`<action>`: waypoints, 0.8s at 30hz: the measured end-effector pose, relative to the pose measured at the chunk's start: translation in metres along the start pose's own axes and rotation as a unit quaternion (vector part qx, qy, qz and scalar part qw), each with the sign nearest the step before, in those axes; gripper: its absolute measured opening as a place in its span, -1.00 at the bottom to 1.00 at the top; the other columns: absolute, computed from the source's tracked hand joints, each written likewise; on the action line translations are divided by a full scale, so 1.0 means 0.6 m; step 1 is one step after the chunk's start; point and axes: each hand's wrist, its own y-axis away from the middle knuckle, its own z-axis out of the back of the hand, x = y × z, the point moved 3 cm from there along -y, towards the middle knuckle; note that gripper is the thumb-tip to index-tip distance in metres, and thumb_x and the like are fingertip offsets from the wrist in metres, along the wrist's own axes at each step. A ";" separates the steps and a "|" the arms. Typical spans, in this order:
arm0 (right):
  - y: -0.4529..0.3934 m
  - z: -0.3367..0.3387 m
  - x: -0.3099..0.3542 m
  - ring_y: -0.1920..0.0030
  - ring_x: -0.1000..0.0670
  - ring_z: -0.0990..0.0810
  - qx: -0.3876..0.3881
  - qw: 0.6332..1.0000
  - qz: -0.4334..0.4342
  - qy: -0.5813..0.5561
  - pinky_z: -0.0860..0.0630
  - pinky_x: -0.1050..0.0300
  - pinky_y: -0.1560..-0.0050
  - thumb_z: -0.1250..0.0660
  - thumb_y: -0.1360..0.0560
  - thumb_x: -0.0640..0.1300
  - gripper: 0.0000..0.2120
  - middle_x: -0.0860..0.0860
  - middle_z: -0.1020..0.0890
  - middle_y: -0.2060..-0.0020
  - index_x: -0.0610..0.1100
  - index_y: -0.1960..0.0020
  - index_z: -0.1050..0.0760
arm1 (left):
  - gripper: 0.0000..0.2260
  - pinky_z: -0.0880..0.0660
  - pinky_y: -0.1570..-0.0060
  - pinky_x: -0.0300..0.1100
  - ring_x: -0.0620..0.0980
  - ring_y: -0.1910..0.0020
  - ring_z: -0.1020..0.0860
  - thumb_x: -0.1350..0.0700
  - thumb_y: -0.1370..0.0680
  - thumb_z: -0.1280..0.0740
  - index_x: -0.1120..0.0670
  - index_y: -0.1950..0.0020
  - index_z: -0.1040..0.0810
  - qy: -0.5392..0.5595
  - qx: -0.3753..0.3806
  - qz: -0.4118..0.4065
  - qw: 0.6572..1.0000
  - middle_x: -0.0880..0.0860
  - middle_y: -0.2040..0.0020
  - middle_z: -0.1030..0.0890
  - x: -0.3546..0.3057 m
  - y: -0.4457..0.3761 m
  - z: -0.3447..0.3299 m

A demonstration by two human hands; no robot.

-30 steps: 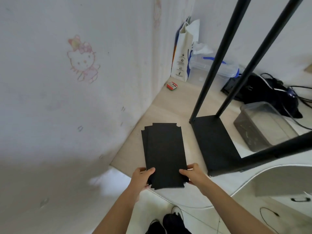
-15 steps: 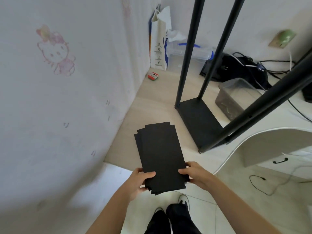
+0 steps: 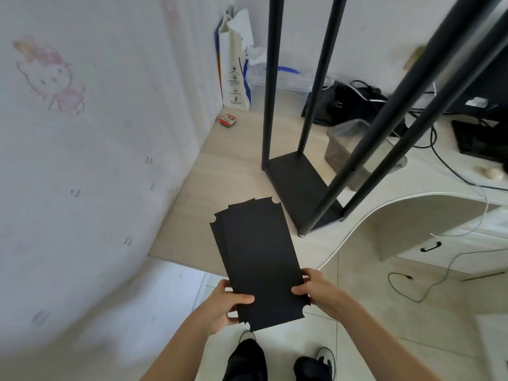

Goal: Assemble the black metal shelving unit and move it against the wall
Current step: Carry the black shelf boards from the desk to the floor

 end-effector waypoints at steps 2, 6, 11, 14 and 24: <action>0.006 0.015 -0.016 -0.12 -0.15 -0.60 0.009 1.000 0.004 0.008 -0.59 0.05 0.01 -0.31 -0.52 -0.41 -0.52 -0.18 -0.54 -0.18 -0.20 -0.39 -0.30 | -0.49 -0.63 0.11 0.03 0.16 -0.12 -0.61 0.33 -0.44 -0.53 0.07 -0.27 -0.37 -0.007 -0.001 0.001 1.000 0.13 -0.21 -0.58 0.017 0.006 -0.017; 0.024 0.053 -0.052 -0.14 -0.15 -0.59 0.031 0.999 0.009 0.015 -0.60 0.02 -0.07 -0.31 -0.53 -0.40 -0.53 -0.17 -0.54 -0.19 -0.19 -0.39 -0.31 | -0.48 -0.63 -0.05 0.12 0.17 -0.14 -0.60 0.31 -0.45 -0.53 0.06 -0.28 -0.37 -0.009 -0.009 0.000 1.000 0.13 -0.22 -0.56 0.059 0.027 -0.063; 0.067 0.118 -0.122 -0.14 -0.13 -0.57 0.056 0.998 0.017 0.027 -0.58 -0.07 -0.19 -0.30 -0.54 -0.39 -0.58 -0.13 -0.51 -0.17 -0.16 -0.34 -0.30 | -0.49 -0.63 -0.02 0.16 0.19 -0.16 -0.59 0.32 -0.45 -0.52 0.08 -0.28 -0.36 -0.008 -0.034 -0.001 0.999 0.14 -0.24 -0.55 0.129 0.059 -0.154; 0.091 0.171 -0.175 -0.16 -0.17 -0.58 0.061 0.998 0.011 0.030 -0.56 -0.08 -0.19 -0.31 -0.53 -0.38 -0.56 -0.16 -0.51 -0.18 -0.17 -0.35 -0.30 | -0.48 -0.63 0.09 0.11 0.21 -0.17 -0.59 0.32 -0.45 -0.53 0.10 -0.29 -0.35 0.000 -0.037 0.011 0.999 0.17 -0.24 -0.56 0.181 0.068 -0.218; 0.153 0.347 -0.348 -0.03 -0.09 -0.63 0.010 0.997 -0.015 -0.077 -0.58 0.16 0.19 -0.33 -0.52 -0.40 -0.54 -0.15 -0.58 -0.10 -0.23 -0.38 -0.33 | -0.50 -0.66 0.13 0.11 0.17 -0.07 -0.65 0.31 -0.41 -0.56 0.11 -0.23 -0.41 -0.106 -0.042 0.012 0.993 0.20 -0.14 -0.61 0.228 0.047 -0.417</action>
